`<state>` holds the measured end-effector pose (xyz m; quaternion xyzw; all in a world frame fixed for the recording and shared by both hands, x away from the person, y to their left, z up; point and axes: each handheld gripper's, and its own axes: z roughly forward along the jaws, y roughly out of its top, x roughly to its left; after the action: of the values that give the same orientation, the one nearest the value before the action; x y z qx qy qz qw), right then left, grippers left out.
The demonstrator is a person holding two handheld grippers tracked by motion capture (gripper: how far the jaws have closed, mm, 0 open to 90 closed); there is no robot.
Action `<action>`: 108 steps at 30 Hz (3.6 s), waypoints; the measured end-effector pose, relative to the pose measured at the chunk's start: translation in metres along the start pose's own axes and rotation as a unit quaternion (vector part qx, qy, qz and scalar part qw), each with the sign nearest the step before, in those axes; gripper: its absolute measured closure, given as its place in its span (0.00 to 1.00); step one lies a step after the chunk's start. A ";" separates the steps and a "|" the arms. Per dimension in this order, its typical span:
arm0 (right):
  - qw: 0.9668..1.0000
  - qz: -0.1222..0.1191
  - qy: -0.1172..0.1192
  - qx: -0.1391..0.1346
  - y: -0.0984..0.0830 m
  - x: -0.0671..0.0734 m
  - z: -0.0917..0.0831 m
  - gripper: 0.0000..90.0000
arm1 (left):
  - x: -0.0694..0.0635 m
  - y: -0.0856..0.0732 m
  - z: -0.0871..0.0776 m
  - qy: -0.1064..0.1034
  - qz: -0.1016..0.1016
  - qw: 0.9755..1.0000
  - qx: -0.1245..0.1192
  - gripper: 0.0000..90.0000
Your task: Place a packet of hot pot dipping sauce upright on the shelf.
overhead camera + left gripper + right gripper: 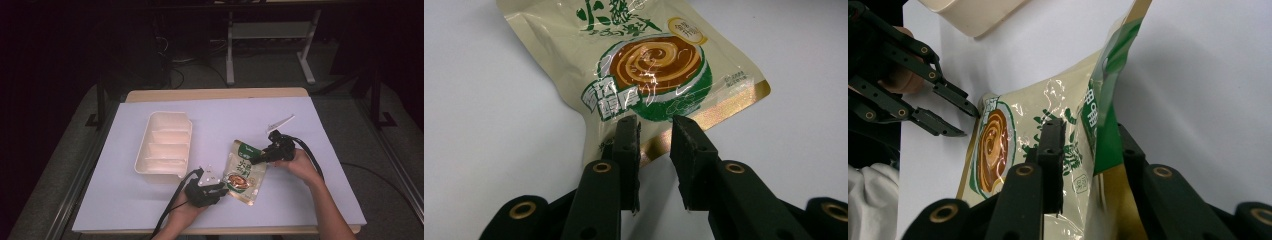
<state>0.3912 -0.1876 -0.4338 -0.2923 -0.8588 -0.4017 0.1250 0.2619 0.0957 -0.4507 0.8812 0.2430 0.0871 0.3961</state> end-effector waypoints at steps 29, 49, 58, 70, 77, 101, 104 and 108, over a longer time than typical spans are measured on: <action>0.999 -0.026 -0.027 -0.019 0.017 0.028 -0.016 0.99 | -0.006 -0.002 -0.012 0.000 0.016 1.000 -0.020 0.66; 0.994 -0.079 -0.038 -0.060 0.042 0.073 -0.051 0.99 | -0.027 -0.012 -0.041 -0.030 0.037 0.997 -0.060 0.55; 0.994 -0.076 -0.055 -0.064 0.053 0.075 -0.059 0.99 | -0.027 -0.024 -0.051 -0.035 0.040 0.997 -0.064 0.48; 0.993 -0.080 -0.046 -0.070 0.075 0.082 -0.056 0.99 | -0.024 -0.032 -0.054 -0.030 0.051 0.996 -0.066 0.39; 0.993 -0.086 -0.036 -0.068 0.088 0.087 -0.052 0.99 | -0.022 -0.033 -0.056 -0.027 0.052 0.996 -0.072 0.37; 0.992 -0.107 -0.017 -0.069 0.133 0.103 -0.039 0.99 | -0.022 -0.036 -0.053 -0.026 0.058 0.995 -0.071 0.35; 0.992 -0.106 -0.015 -0.068 0.137 0.105 -0.037 0.99 | -0.022 -0.036 -0.053 -0.025 0.059 0.995 -0.070 0.35; 0.992 -0.105 -0.010 -0.072 0.140 0.105 -0.035 0.99 | -0.021 -0.037 -0.053 -0.025 0.059 0.995 -0.069 0.35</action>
<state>0.3912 -0.1016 -0.2777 -0.2124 -0.8548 -0.4706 0.0524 0.2121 0.1405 -0.4415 0.8663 0.1736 0.1048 0.4565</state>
